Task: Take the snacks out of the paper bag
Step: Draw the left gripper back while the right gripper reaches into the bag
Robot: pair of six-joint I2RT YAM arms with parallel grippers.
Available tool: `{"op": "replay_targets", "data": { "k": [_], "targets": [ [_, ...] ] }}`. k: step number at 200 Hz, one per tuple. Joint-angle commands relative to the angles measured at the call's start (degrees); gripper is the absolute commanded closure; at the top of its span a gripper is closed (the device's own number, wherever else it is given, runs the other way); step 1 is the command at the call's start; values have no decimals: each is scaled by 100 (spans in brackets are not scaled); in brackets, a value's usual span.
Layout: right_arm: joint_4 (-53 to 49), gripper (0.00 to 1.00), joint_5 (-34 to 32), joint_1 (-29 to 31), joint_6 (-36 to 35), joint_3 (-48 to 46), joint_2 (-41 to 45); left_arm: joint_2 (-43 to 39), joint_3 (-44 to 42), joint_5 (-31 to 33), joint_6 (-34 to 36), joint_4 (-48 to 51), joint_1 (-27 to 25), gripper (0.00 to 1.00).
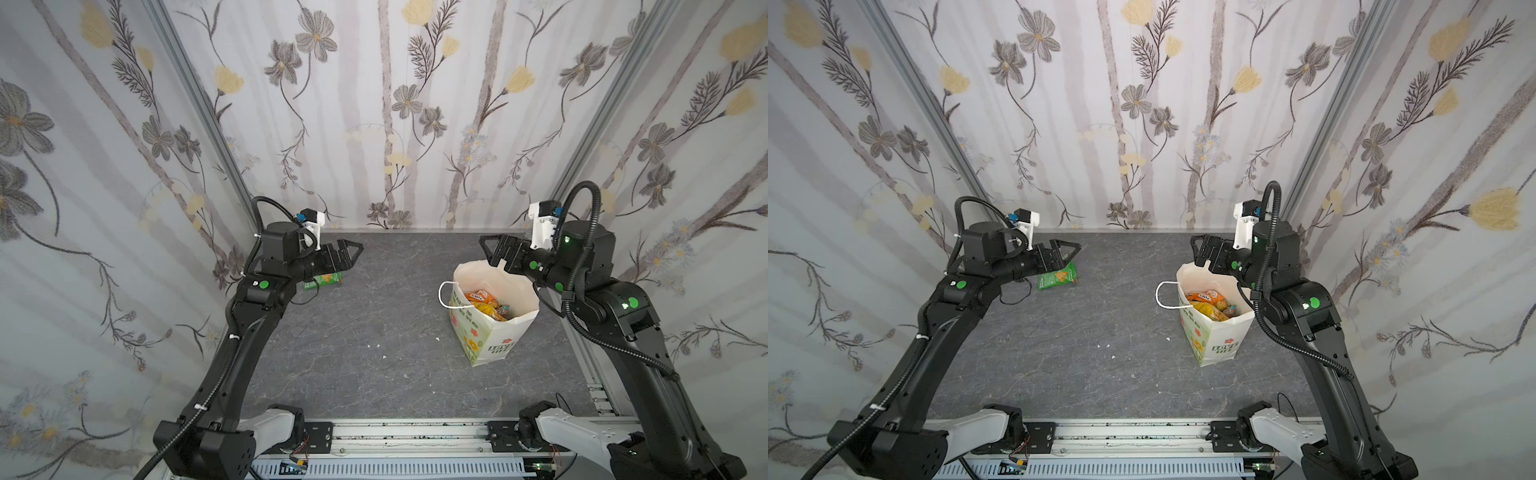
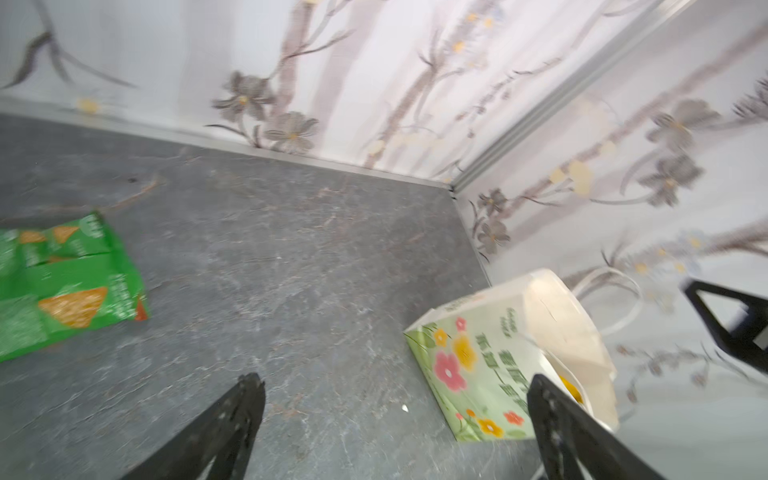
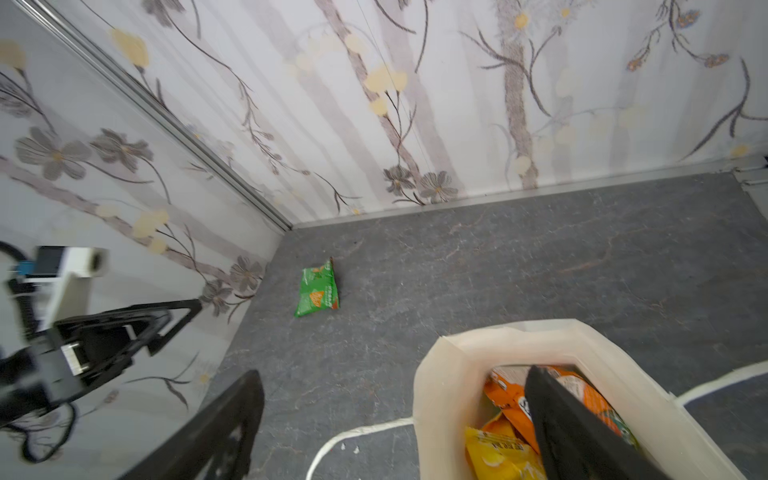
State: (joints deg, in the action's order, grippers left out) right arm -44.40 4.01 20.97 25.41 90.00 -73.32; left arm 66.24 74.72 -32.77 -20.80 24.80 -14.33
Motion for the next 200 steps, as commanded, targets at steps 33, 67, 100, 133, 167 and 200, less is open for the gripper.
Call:
{"op": "replay_targets", "data": {
  "k": [33, 67, 100, 133, 167, 200],
  "targets": [
    [-1334, 8, -422, -42, -510, -107, -593, -734, 432, -232, 1311, 898, -1652, 0],
    [-1211, 8, -516, -49, -546, -612, -772, -876, 638, 206, 1762, 1405, -2572, 0],
    [-1065, 7, -599, -62, -538, -1081, -1020, -839, 727, 610, 1982, 1729, -3017, 0],
    [-727, 6, -600, -64, -489, -1480, -1171, -832, 672, 867, 2088, 1748, -3096, 0],
    [-372, 6, -509, -60, -424, -1886, -1296, -730, 638, 1379, 2305, 1925, -3125, 0],
    [-39, 8, -557, -66, -364, -2292, -1360, -700, 647, 1468, 2318, 1886, -3138, 0]
  ]
}}
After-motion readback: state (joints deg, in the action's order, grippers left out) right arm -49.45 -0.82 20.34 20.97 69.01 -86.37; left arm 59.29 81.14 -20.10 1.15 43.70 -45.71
